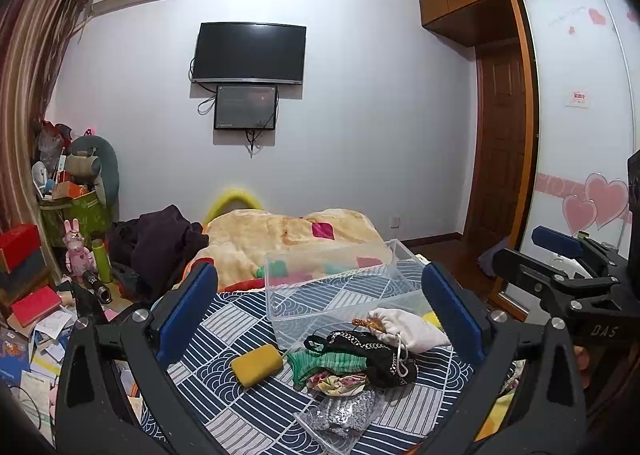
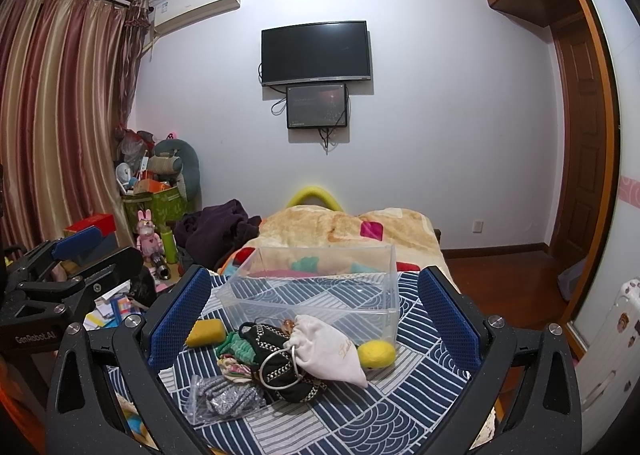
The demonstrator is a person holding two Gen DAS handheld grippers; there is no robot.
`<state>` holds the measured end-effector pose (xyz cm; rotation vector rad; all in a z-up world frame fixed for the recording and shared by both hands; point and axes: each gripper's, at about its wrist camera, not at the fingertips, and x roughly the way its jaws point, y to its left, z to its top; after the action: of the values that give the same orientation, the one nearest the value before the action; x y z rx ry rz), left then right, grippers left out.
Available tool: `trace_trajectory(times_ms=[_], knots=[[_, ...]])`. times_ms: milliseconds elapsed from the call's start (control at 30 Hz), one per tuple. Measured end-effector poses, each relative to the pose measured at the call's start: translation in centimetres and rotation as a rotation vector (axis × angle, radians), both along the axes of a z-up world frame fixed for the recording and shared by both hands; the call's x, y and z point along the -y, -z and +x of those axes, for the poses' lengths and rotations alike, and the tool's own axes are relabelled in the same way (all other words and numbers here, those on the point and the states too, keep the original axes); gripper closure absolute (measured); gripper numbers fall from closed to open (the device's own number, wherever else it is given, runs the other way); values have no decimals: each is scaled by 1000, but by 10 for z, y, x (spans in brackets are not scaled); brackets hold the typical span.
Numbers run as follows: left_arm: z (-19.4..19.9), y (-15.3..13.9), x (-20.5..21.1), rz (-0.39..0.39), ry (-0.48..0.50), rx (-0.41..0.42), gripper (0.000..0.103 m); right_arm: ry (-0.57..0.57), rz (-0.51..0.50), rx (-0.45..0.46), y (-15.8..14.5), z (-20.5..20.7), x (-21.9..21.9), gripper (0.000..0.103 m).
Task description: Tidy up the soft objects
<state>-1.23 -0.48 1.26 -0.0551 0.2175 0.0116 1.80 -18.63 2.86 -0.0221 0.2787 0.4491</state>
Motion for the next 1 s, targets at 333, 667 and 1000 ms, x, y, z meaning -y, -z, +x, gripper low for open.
trace_trajectory(times_ms=[333,667,1000], knots=[[-1,0,1,1,-1,1,0,0,1,2,1,0,0,0],[-1,-2,1,1,3,6,0,-2,0,4,0,-1,0,0],[18,21,-10,5,9,-92,0,1,-18,-30,9,9,2,0]])
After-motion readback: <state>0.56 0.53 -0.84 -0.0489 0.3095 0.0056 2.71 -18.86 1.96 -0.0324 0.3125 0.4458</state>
